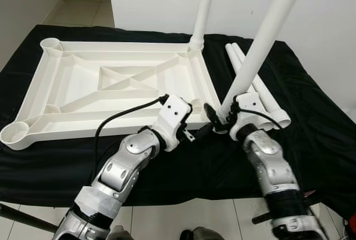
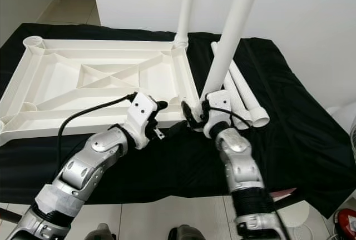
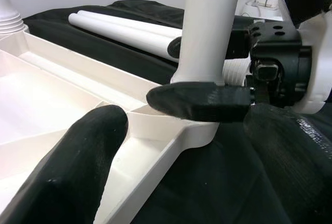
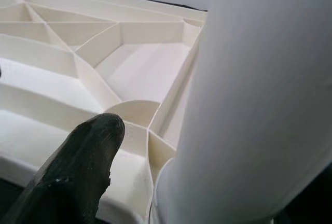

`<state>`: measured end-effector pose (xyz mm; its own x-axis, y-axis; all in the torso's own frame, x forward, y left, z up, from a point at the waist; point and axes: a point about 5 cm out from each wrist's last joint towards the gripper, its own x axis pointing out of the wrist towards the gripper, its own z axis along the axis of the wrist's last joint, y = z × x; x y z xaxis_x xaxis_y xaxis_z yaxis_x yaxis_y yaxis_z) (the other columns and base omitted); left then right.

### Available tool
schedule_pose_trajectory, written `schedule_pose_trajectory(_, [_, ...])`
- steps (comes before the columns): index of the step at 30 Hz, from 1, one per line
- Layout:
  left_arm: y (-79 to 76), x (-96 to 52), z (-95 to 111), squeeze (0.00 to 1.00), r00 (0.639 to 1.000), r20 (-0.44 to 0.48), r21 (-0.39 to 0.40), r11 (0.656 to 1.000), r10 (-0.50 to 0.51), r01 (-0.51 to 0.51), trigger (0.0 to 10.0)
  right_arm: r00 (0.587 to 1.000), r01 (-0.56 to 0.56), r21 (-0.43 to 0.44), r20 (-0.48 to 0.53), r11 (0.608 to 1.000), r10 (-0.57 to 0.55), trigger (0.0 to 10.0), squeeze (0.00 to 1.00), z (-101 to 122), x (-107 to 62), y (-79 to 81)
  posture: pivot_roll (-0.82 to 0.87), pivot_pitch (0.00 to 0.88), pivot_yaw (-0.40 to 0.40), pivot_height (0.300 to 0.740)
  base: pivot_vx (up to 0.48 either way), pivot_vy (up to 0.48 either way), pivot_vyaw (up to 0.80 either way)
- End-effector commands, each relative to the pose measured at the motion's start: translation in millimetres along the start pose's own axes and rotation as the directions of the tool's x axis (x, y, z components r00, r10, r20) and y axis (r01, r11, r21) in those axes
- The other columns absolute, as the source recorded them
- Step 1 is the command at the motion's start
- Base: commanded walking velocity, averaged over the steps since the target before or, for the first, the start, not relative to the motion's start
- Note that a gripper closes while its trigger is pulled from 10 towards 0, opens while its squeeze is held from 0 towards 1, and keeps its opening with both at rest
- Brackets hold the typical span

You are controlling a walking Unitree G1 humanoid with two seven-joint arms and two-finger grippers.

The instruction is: Building children table

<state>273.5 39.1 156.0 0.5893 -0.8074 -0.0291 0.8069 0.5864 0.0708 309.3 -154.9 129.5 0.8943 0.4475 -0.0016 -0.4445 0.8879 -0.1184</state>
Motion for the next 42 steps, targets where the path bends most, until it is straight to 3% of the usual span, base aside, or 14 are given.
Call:
schedule_pose_trajectory(1, [-5.0, 1.3, 4, 0.00, 0.997, 0.009, 0.006, 0.997, -0.077, 0.077, 10.0, 0.998, -0.058, -0.014, -0.003, 0.998, 0.058, 10.0, 0.00, -1, 2.3, 0.8, 0.07, 0.000, -0.051, 0.740, 0.000, 0.000, 0.00])
schedule_pose_trajectory(7, [-5.1, 1.4, 5, 0.00, 0.997, 0.011, 0.006, 0.997, -0.077, 0.077, 10.0, 0.990, -0.138, -0.045, -0.042, 0.989, 0.136, 10.0, 0.00, -3, 9.3, -3.2, 0.07, 0.000, -0.053, 0.740, 0.000, 0.000, 0.00])
schedule_pose_trajectory(8, [-5.1, 0.9, 6, 0.00, 0.997, 0.012, 0.006, 0.997, -0.076, 0.076, 10.0, 0.985, -0.161, -0.040, -0.062, 0.986, 0.158, 0.0, 0.00, -7, 9.1, -4.1, 0.08, 0.000, -0.059, 0.740, 0.000, 0.000, 0.00])
schedule_pose_trajectory(17, [-5.5, -2.4, 5, 0.00, 0.998, 0.010, -0.003, 0.998, -0.058, 0.059, 10.0, 0.973, -0.212, -0.011, -0.095, 0.977, 0.210, 0.0, 0.00, -19, 2.3, -2.5, 0.09, 0.004, -0.069, 0.740, 0.000, 0.000, 0.00])
schedule_pose_trajectory(25, [-5.2, -3.3, 4, 0.00, 0.998, 0.005, -0.009, 0.998, -0.055, 0.055, 10.0, 0.977, -0.188, 0.008, -0.104, 0.982, 0.188, 0.0, 0.00, -25, 0.6, -4.3, 0.09, 0.007, -0.071, 0.740, 0.000, 0.000, 0.00])
schedule_pose_trajectory(26, [-5.5, -3.6, 4, 0.00, 0.999, 0.005, -0.011, 0.998, -0.054, 0.054, 10.0, 0.981, -0.164, 0.016, -0.104, 0.986, 0.165, 10.0, 0.00, -25, 1.4, -5.3, 0.09, 0.011, -0.076, 0.740, 0.000, 0.000, 0.00])
schedule_pose_trajectory(29, [-5.7, -3.8, 4, 0.00, 0.999, 0.004, -0.011, 0.998, -0.054, 0.054, 10.0, 0.983, -0.148, 0.022, -0.104, 0.989, 0.150, 10.0, 0.00, -24, 2.0, -6.0, 0.09, 0.011, -0.076, 0.740, 0.000, 0.000, 0.00])
schedule_pose_trajectory(33, [-7.5, -4.2, 3, 0.00, 0.999, 0.002, -0.019, 0.998, -0.052, 0.052, 10.0, 0.993, -0.004, 0.010, -0.116, 1.000, 0.005, 10.0, 0.00, -23, 4.2, -1.6, 0.09, 0.012, -0.080, 0.740, 0.000, 0.000, 0.00])
schedule_pose_trajectory(36, [-7.5, -4.2, 3, 0.00, 0.999, 0.002, -0.019, 0.998, -0.052, 0.052, 10.0, 0.992, 0.034, 0.017, -0.118, 0.999, -0.032, 10.0, 0.00, -22, 5.1, -0.6, 0.09, 0.011, -0.081, 0.740, 0.000, 0.000, 0.00])
schedule_pose_trajectory(38, [-7.6, -4.1, 3, 0.00, 0.999, 0.001, -0.020, 0.998, -0.054, 0.054, 10.0, 0.982, 0.148, 0.051, -0.125, 0.988, -0.140, 10.0, 0.00, -21, 7.1, 2.2, 0.09, 0.007, -0.081, 0.740, 0.000, 0.000, 0.00])
schedule_pose_trajectory(42, [-8.4, -3.5, 3, 0.00, 0.998, 0.001, -0.020, 0.998, -0.059, 0.059, 10.0, 0.966, 0.241, 0.078, -0.115, 0.967, -0.231, 10.0, 0.00, -16, 8.8, 7.6, 0.09, 0.007, -0.081, 0.740, 0.000, 0.000, 0.00])
